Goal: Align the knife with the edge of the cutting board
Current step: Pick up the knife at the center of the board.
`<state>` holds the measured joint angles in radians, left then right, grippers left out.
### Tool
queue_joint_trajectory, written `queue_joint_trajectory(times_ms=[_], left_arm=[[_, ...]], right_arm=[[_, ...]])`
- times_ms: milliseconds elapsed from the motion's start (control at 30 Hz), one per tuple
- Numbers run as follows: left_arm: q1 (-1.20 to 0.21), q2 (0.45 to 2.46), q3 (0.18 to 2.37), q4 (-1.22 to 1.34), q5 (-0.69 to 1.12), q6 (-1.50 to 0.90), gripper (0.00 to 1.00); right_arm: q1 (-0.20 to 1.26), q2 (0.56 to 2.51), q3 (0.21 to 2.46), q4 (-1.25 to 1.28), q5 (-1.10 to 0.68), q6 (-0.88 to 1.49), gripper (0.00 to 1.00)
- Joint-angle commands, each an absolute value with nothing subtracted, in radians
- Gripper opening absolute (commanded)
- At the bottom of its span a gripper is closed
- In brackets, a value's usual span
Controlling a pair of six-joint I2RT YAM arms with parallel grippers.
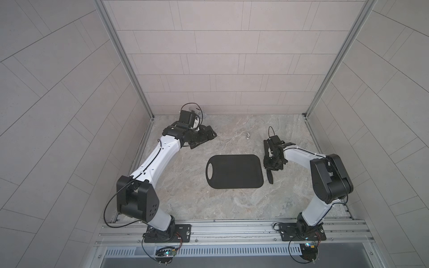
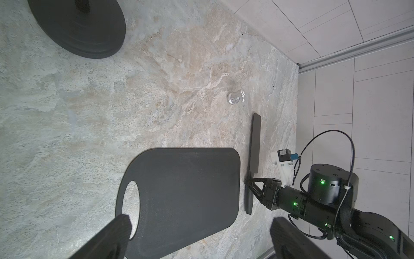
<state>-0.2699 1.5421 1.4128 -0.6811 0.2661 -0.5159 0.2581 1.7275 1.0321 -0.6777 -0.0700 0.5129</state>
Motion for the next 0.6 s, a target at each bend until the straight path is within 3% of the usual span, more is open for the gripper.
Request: queue_joint_trajectory(times_ms=[0, 267, 567], left_arm=[[-0.274, 1.526, 1.401, -0.679, 0.279, -0.497, 1.00], [-0.274, 1.524, 1.401, -0.678, 0.279, -0.496, 1.00], [-0.274, 1.523, 1.401, -0.680, 0.281, -0.496, 1.00]], right_arm=[[0.272, 1.729, 1.004, -0.723, -0.047, 0.525, 0.29], [0.293, 1.746, 1.006, -0.755, -0.010, 0.540, 0.35], [0.296, 1.746, 0.985, -0.756, -0.009, 0.551, 0.35]])
